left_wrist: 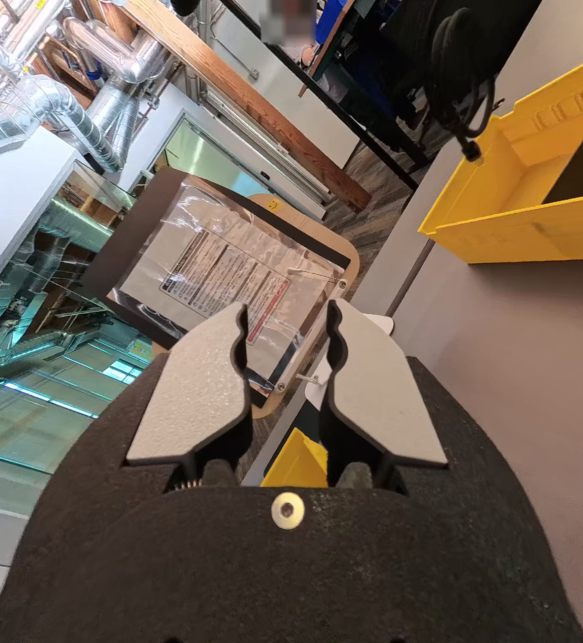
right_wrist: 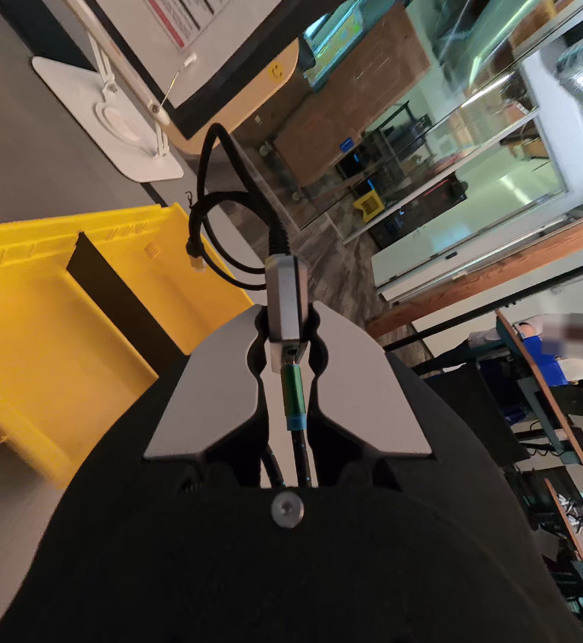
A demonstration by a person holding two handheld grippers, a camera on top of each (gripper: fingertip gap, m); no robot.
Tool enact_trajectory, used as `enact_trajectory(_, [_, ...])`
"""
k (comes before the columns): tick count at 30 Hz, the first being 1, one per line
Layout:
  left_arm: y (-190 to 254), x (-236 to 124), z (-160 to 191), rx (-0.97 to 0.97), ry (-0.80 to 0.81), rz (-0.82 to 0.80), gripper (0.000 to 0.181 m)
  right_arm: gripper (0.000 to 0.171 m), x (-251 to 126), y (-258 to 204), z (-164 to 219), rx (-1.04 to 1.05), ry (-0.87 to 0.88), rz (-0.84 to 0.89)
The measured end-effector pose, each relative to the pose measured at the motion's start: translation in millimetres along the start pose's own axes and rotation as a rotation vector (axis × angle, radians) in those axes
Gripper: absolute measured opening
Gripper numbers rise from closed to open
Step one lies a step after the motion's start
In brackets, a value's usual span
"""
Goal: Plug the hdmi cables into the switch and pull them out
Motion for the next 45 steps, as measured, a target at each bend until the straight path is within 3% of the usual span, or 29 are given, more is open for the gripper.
enact_trajectory(4, [8.0, 5.6, 2.7, 0.000, -0.014, 0.033, 0.042, 0.022, 20.0, -14.0, 0.6, -0.086, -0.098, -0.168])
enact_trajectory(9, [19.6, 11.5, 0.5, 0.025, -0.018, 0.071, 0.043, 0.022, 64.5, -24.2, -12.3, -0.237, -0.341, -0.549])
enact_trajectory(12, [24.7, 12.7, -2.2, 0.034, -0.015, 0.088, 0.043, 0.021, 93.6, -23.9, -35.3, -0.256, -0.362, -0.726])
enact_trajectory(16, [29.7, 13.5, -5.1, 0.032, -0.003, 0.108, 0.043, 0.021, 137.8, -24.2, -45.1, -0.241, -0.365, -0.815])
enact_trajectory(24, [41.1, 16.9, -10.8, -0.002, 0.039, 0.168, 0.042, 0.021, 180.4, -37.9, 2.4, -0.019, -0.335, -0.848])
enact_trajectory(31, [46.3, 20.4, -7.5, -0.002, 0.027, 0.189, 0.042, 0.021, 185.5, -59.7, 61.2, -0.014, -0.579, -0.922])
enact_trajectory(37, [44.4, 18.7, -6.3, 0.006, 0.022, 0.182, 0.041, 0.021, 177.7, -46.4, 51.9, -0.219, -0.783, -0.888])
enact_trajectory(41, [45.5, 19.6, -6.1, 0.007, 0.020, 0.186, 0.041, 0.021, 187.2, -51.0, 23.3, -0.283, -0.683, -0.891])
enact_trajectory(45, [48.4, 19.9, -8.1, 0.015, 0.022, 0.192, 0.041, 0.022, 204.7, -47.0, 18.3, -0.308, -0.613, -0.801])
Point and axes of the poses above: each gripper's, where its closed fingertips meet, x out along the fingers, z out of its underside, y = z × x across the jaws, the point moved 1 cm from there along -x, back along the fingers, and after that the axes turned 1 degree about x, right-handed, at the moved point
